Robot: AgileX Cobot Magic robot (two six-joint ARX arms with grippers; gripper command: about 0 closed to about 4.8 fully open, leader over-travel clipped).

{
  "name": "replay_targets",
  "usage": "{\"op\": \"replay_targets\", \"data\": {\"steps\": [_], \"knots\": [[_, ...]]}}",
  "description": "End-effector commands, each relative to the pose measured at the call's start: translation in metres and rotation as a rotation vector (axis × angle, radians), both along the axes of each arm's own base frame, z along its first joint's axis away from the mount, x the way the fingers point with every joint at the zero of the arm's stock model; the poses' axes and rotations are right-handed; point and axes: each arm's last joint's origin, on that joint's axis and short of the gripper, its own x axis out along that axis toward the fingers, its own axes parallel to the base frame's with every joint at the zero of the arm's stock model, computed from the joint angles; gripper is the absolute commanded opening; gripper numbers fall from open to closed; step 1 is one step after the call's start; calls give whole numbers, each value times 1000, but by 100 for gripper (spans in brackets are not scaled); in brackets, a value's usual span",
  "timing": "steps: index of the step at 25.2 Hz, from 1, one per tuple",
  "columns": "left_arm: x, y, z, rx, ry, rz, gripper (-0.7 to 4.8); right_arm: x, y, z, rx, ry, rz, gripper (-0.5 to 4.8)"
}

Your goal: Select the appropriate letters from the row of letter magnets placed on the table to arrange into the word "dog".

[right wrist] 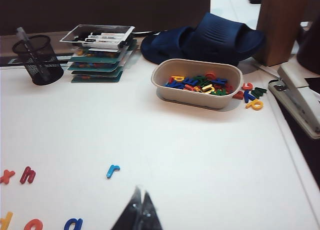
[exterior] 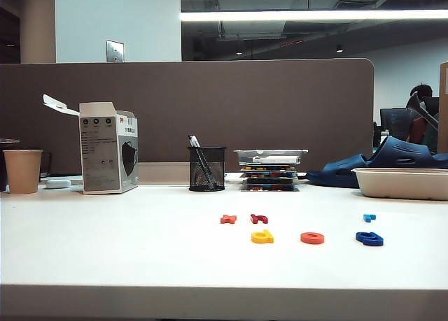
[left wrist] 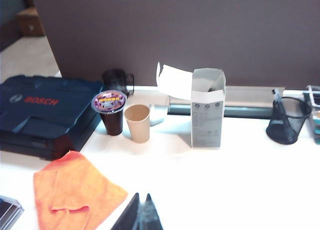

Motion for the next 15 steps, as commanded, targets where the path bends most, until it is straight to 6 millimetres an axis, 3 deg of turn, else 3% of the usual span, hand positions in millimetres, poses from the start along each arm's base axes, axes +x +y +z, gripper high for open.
{"op": "replay_targets", "data": {"steps": [1,5,8,15], "knots": [[-15,-1,-23,-16,-22,-22,-6,1,0,-7,20,-36,5,-9],[-31,-2,-54,-16,-58,-22,-6,1,0,-15,39,-76,-5,-9],[-40,-2,-89,-19,-137,-46,-6,3,0,-30,38,-98,-5,-9],[-24,-3,-145,-40,-315,-67,-6,11,-3,-54,54,-181,-36,-9]]}}
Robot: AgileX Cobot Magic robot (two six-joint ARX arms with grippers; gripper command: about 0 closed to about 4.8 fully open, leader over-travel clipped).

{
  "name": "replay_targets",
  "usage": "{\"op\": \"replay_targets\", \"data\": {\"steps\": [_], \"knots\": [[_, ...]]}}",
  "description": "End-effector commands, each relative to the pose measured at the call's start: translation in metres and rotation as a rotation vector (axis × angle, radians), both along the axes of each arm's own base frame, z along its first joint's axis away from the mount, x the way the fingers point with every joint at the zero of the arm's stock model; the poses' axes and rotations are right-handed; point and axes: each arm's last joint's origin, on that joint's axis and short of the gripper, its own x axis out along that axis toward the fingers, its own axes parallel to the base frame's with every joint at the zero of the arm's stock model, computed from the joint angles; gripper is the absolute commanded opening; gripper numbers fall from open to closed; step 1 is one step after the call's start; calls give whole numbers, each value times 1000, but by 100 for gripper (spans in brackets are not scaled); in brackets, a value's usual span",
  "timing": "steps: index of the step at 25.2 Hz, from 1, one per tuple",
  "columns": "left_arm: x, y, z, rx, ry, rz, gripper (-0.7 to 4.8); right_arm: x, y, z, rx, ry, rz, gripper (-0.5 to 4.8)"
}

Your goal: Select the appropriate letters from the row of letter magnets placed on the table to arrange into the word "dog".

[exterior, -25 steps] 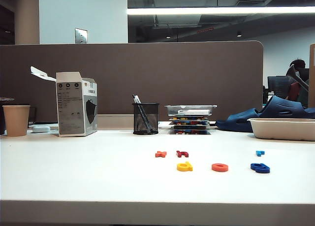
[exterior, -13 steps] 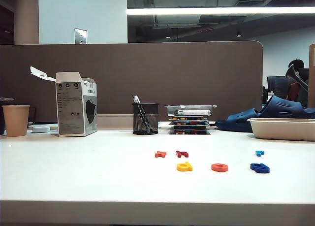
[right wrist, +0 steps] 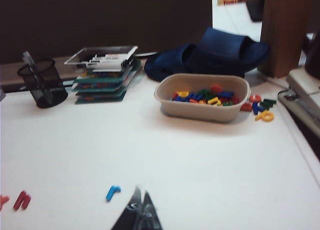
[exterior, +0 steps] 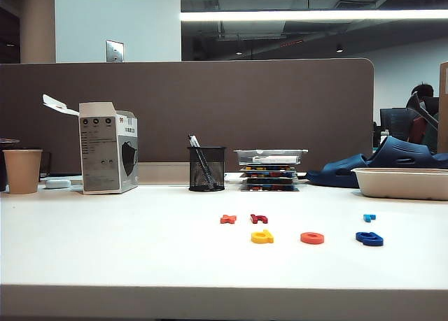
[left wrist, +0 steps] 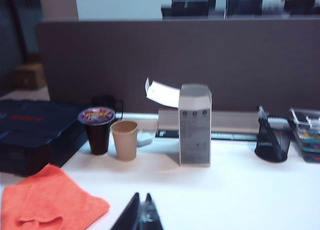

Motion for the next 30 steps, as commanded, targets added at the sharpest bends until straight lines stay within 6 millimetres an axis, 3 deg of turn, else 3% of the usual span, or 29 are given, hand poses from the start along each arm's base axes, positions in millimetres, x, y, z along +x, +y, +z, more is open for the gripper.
{"op": "replay_targets", "data": {"steps": [1,6,15,19,30], "knots": [[16,0,-24,-50,-60,-36,-6,6,-2,-13,-7,-44,-19,-9],[39,0,-65,-83,-68,-62,-6,15,-4,-41,-55,-94,-26,-9],[52,-1,-106,-72,-31,-103,-6,19,-6,-70,-133,-90,-36,-9],[52,-1,-107,-73,-23,-103,-6,19,-6,-80,-141,-71,-32,-9],[53,-1,-115,-112,53,-102,-6,19,-7,-86,-139,-21,-91,-8]]}}
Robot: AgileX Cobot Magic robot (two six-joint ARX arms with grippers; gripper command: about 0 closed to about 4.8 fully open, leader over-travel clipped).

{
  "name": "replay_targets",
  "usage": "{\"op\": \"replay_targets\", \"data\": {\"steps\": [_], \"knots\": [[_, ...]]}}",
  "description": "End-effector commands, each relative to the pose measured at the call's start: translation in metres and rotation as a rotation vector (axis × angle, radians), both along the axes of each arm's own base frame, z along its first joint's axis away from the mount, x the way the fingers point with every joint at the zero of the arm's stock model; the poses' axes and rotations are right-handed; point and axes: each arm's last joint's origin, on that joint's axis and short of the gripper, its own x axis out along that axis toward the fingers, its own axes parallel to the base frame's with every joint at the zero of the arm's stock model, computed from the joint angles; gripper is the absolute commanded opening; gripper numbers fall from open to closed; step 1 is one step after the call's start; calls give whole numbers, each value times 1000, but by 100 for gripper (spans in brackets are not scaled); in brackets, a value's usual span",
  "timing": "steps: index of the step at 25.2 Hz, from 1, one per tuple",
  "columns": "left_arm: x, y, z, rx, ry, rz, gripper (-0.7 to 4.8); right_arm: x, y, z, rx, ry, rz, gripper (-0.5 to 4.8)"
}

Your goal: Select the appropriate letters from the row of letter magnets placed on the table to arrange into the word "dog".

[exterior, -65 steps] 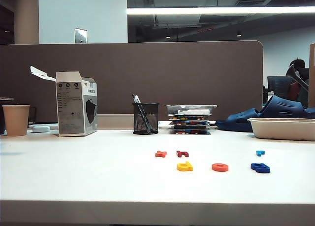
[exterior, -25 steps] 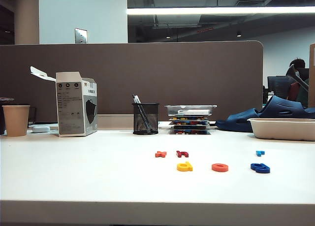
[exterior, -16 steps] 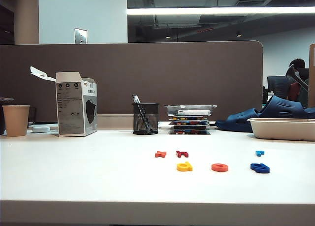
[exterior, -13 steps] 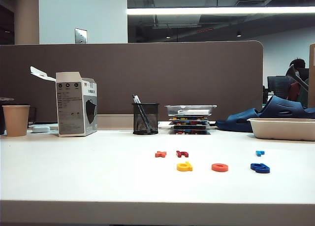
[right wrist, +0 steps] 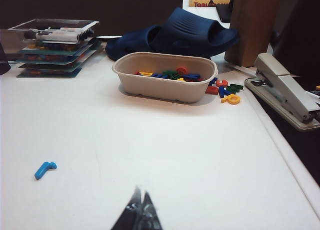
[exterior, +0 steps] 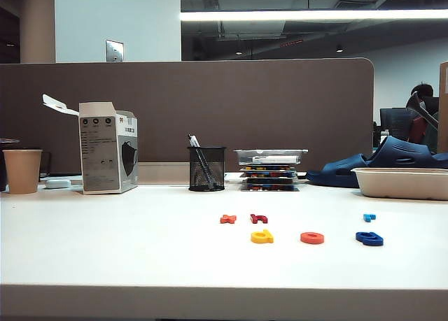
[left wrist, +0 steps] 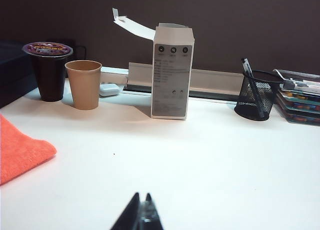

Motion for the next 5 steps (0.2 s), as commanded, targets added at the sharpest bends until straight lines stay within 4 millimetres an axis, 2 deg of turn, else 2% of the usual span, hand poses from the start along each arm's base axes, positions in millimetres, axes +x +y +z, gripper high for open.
{"op": "replay_targets", "data": {"steps": [1,5], "knots": [[0,0,2,-2,-8,-6,-6,0,0,-1,-2,4,-3,-8],[0,0,2,-2,-8,-5,-5,0,0,-1,-2,4,-3,-8]]}}
